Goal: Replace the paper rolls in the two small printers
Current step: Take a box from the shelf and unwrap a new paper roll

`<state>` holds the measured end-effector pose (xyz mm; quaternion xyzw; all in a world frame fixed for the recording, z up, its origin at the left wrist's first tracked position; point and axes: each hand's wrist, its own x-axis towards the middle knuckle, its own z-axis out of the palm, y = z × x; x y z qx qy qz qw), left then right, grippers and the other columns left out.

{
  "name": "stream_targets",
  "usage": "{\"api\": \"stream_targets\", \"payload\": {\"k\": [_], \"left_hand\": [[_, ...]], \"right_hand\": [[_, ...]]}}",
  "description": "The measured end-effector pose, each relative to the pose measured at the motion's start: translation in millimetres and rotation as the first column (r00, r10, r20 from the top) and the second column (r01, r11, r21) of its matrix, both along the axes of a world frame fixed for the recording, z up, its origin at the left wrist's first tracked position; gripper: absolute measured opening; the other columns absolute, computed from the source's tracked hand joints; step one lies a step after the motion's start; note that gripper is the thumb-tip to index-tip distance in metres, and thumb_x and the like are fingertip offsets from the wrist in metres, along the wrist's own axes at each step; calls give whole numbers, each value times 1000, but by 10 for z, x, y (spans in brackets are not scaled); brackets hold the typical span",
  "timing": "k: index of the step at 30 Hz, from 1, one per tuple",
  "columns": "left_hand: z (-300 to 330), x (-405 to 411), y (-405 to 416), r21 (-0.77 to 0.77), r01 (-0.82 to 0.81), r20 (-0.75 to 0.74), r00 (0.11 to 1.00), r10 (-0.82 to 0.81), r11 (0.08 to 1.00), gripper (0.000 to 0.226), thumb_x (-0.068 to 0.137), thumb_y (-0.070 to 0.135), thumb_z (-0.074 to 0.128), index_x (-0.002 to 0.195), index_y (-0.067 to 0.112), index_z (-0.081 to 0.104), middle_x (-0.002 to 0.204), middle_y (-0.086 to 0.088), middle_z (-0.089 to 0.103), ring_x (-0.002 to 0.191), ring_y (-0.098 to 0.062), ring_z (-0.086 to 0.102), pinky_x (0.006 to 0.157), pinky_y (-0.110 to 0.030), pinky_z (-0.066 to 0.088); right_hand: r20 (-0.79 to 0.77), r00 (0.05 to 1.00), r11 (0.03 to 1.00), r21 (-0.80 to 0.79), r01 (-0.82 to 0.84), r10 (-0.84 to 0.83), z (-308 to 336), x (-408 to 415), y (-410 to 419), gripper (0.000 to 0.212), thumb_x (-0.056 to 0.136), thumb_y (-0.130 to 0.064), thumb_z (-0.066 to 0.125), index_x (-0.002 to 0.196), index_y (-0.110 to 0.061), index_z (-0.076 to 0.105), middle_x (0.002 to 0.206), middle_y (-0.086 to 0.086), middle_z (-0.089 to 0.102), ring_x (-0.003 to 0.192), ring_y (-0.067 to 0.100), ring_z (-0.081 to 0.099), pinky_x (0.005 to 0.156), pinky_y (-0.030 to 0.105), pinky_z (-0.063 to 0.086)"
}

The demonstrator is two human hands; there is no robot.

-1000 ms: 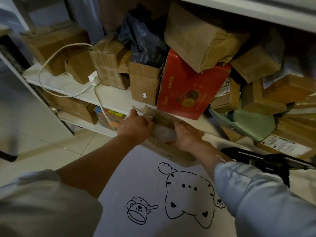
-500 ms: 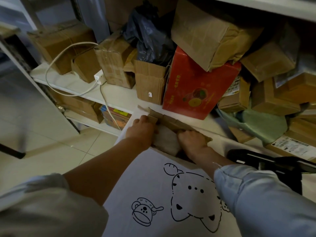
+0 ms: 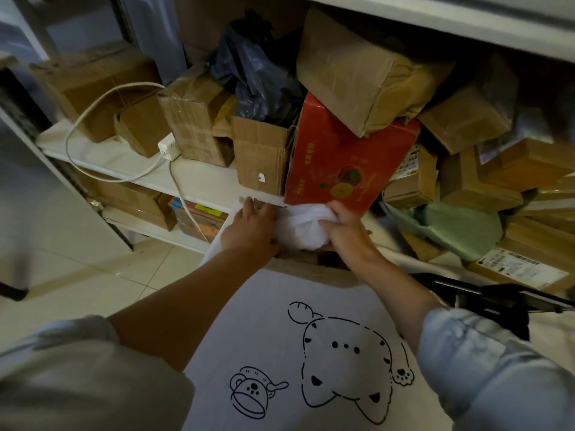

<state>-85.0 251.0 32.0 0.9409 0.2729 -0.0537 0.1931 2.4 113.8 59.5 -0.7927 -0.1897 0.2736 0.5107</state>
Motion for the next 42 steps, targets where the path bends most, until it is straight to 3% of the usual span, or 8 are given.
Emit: {"api": "stream_targets", "payload": {"k": [5, 9, 13, 17, 24, 32, 38, 42], "left_hand": [[200, -45, -35, 284, 233, 206, 932, -297, 930, 93, 71, 64, 64, 145, 30, 20, 159, -8, -1, 147, -25, -1, 117, -50, 2], [416, -101, -165, 150, 363, 219, 895, -389, 920, 70, 81, 53, 62, 136, 25, 31, 130, -3, 56, 109, -23, 58, 82, -30, 43], [611, -269, -80, -150, 324, 241, 928, -284, 934, 61, 83, 43, 64, 134, 20, 38, 118, -4, 60, 93, -15, 57, 74, -22, 43], [589, -553, 79, -423, 396, -4, 899, -438, 815, 61, 85, 41, 64, 138, 25, 39, 129, 2, 53, 114, -16, 54, 96, -29, 47], [-342, -553, -490, -151, 475, -241, 833, -498, 867, 64, 90, 36, 58, 145, 24, 28, 139, -3, 45, 127, -21, 44, 105, -33, 37], [-490, -338, -617, 24, 606, -299, 763, -573, 795, 93, 78, 57, 63, 150, 23, 14, 145, -7, 38, 129, -26, 41, 105, -40, 38], [106, -187, -392, 366, 709, 151, 595, -790, 603, 31, 90, 41, 53, 115, 22, 55, 109, -1, 62, 96, -19, 62, 79, -30, 51], [23, -204, -209, 339, 599, 48, 759, -650, 725, 43, 86, 51, 54, 119, 24, 51, 118, 0, 57, 107, -19, 57, 88, -32, 49]], "right_hand": [[-234, 953, 951, 195, 241, -193, 227, 89, -107, 20, 96, -8, 44, 99, -20, 59, 95, -2, 61, 90, 16, 58, 67, 29, 54], [-380, 916, 955, 202, 216, -127, 338, 80, -165, 22, 93, -13, 42, 95, -18, 64, 94, 6, 65, 94, 25, 61, 70, 39, 56], [-580, 807, 958, 277, 69, 109, 367, 155, -335, 45, 89, -37, 37, 116, -11, 61, 110, 12, 68, 103, 28, 63, 95, 46, 47], [-245, 969, 991, -132, 0, -33, 186, 166, -195, 42, 98, -42, 36, 105, -12, 65, 102, 8, 69, 91, 18, 64, 91, 36, 46], [175, 916, 826, -516, -228, 362, -248, 71, 12, 25, 95, -9, 50, 113, -10, 67, 118, 2, 63, 111, 19, 57, 94, 28, 43], [116, 901, 708, -663, -244, 418, -505, 125, 84, 48, 90, -8, 55, 135, -20, 47, 138, 7, 48, 125, 25, 48, 106, 37, 40], [35, 872, 607, -731, -310, 488, -1709, 841, 115, 51, 61, -52, 75, 107, -33, 65, 123, -1, 61, 104, 20, 60, 94, 47, 48], [28, 824, 493, -812, -311, 566, -735, 172, 129, 35, 93, -33, 51, 126, -23, 51, 133, 5, 51, 121, 27, 50, 100, 41, 41]]}}
